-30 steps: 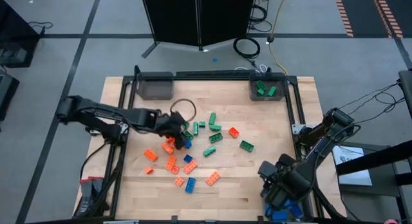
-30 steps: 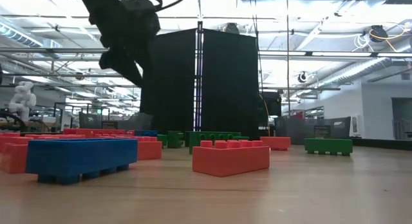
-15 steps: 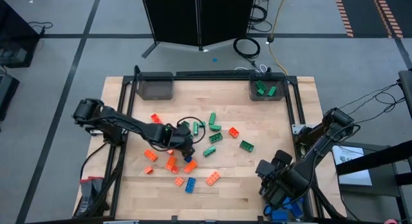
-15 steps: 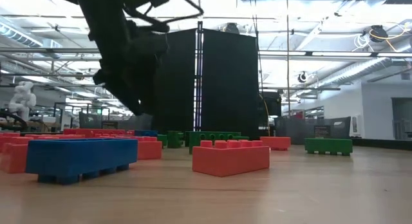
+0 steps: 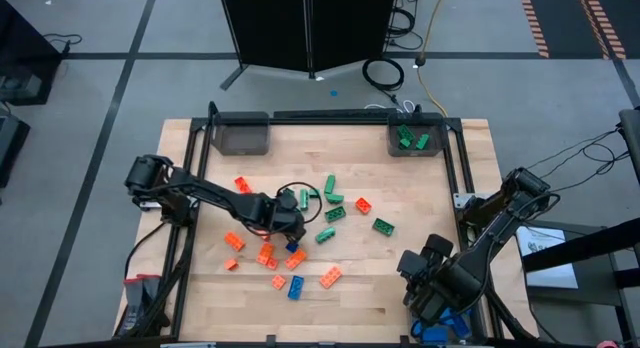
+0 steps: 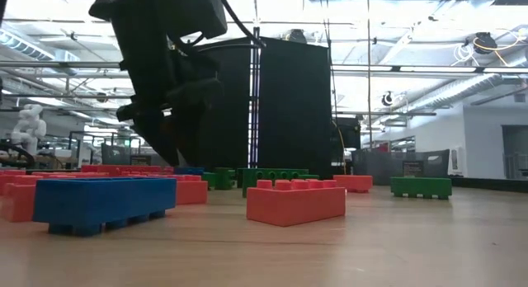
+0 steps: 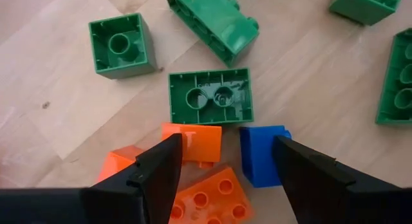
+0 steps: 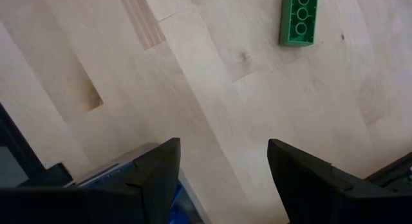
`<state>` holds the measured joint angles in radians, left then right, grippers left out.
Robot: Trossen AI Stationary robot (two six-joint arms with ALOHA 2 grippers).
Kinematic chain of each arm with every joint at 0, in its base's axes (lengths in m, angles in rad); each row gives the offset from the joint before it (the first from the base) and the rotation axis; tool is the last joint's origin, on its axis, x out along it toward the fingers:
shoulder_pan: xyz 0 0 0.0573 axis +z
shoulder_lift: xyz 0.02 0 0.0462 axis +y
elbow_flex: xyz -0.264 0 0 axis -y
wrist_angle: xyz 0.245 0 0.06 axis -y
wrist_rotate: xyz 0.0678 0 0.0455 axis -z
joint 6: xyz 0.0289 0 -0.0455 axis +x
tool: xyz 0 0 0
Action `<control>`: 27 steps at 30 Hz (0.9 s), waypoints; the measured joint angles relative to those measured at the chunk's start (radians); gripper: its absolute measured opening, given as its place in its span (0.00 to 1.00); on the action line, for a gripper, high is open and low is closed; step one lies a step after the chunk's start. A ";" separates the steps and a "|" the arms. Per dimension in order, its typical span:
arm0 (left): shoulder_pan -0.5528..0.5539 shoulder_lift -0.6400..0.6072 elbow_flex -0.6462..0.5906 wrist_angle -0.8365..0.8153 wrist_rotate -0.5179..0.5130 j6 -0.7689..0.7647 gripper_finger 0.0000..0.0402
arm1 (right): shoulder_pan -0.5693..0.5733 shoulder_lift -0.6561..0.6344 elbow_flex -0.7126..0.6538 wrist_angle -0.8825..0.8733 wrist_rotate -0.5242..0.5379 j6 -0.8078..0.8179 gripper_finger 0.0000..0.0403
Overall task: Sort blocks
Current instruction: Put the blue game piece into the bottom black bin
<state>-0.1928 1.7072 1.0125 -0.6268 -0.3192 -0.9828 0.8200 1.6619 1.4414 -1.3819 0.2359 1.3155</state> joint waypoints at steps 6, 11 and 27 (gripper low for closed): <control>-0.004 0.002 0.122 -0.158 -0.025 0.079 0.61 | 0.000 0.000 0.000 0.001 0.002 0.000 0.57; -0.011 0.002 0.197 -0.197 -0.044 0.100 0.61 | 0.003 0.000 0.000 0.002 0.003 0.000 0.57; -0.027 0.162 0.201 -0.191 0.012 0.079 0.61 | 0.020 0.000 0.000 0.001 0.008 -0.021 0.57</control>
<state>-0.2199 1.8688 1.2136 -0.8175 -0.3073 -0.9033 0.8402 1.6619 1.4414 -1.3808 0.2443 1.2949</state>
